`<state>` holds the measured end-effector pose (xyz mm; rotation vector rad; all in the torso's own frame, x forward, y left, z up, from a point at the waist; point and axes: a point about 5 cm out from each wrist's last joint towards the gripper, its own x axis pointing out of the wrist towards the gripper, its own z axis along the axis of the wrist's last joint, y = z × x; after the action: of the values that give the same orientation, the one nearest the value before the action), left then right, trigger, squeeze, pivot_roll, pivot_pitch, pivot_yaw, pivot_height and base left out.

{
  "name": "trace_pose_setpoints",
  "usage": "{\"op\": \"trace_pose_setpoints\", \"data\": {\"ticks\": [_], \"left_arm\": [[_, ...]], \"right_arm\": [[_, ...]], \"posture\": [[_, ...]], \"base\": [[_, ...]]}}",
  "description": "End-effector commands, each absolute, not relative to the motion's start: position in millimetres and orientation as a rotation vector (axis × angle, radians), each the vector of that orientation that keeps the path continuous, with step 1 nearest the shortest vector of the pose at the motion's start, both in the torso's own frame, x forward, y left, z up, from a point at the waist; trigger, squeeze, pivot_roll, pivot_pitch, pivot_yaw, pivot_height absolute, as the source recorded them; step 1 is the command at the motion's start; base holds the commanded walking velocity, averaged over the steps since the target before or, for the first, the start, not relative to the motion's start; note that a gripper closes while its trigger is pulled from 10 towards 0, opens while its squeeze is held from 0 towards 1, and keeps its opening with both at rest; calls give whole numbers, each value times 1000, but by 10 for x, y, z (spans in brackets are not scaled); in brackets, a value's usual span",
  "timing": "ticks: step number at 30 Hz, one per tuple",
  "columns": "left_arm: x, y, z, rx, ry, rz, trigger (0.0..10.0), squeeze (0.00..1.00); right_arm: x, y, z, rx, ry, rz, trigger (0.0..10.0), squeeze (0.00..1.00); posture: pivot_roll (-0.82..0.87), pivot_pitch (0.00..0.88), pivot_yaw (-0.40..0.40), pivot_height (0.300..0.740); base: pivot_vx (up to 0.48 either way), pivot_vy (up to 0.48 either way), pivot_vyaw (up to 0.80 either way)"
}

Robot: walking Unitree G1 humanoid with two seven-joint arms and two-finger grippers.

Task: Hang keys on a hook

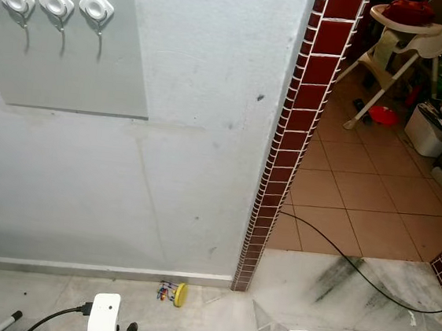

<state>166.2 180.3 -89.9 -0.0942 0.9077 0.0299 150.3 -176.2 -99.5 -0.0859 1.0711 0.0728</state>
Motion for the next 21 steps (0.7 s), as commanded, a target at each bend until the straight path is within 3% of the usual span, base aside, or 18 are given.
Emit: {"op": "trace_pose_setpoints", "data": {"ticks": [1, 21], "left_arm": [[1687, 2106, -830, 114, 889, -52, 10000, 0], [1709, 2109, -814, 115, 862, -30, 10000, 0]], "right_arm": [[1910, -2094, -754, -288, 940, 179, 10000, 0], [1935, -2073, -743, -284, 923, 182, 10000, 0]], "posture": [[-35, 0, -17, 740], [-29, 0, -17, 740]], "base": [[0, 0, 0], [0, 0, 0]]}}
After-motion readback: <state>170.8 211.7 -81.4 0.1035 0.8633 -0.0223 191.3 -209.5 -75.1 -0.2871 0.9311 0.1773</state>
